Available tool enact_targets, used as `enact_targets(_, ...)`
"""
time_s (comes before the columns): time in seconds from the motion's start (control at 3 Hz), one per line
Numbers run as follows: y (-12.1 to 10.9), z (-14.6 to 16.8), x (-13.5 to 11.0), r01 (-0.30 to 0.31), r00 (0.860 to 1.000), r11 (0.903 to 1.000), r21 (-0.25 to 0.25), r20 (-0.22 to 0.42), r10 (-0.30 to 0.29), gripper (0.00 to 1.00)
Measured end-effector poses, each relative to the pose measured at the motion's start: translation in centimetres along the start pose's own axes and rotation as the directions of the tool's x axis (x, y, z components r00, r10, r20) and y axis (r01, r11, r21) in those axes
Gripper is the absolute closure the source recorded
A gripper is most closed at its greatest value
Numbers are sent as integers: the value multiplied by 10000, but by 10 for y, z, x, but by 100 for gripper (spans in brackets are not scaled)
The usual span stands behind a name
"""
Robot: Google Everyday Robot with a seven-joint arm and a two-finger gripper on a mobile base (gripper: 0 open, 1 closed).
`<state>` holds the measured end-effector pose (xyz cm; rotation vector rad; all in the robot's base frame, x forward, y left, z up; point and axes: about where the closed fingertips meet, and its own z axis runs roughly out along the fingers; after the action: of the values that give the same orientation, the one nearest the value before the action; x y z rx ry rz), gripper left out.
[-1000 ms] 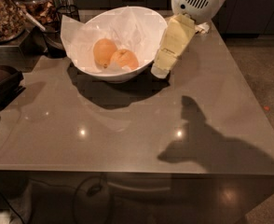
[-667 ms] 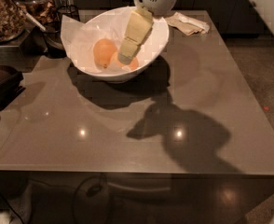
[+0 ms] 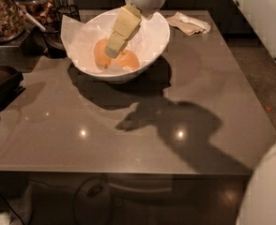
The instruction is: Pick orange from white bowl
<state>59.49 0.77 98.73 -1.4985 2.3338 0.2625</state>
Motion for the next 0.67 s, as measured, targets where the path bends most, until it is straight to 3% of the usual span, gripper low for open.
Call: enact_targets(0.67, -8, 41, -30, -666, 9976, 9963, -546, -232, 654, 0)
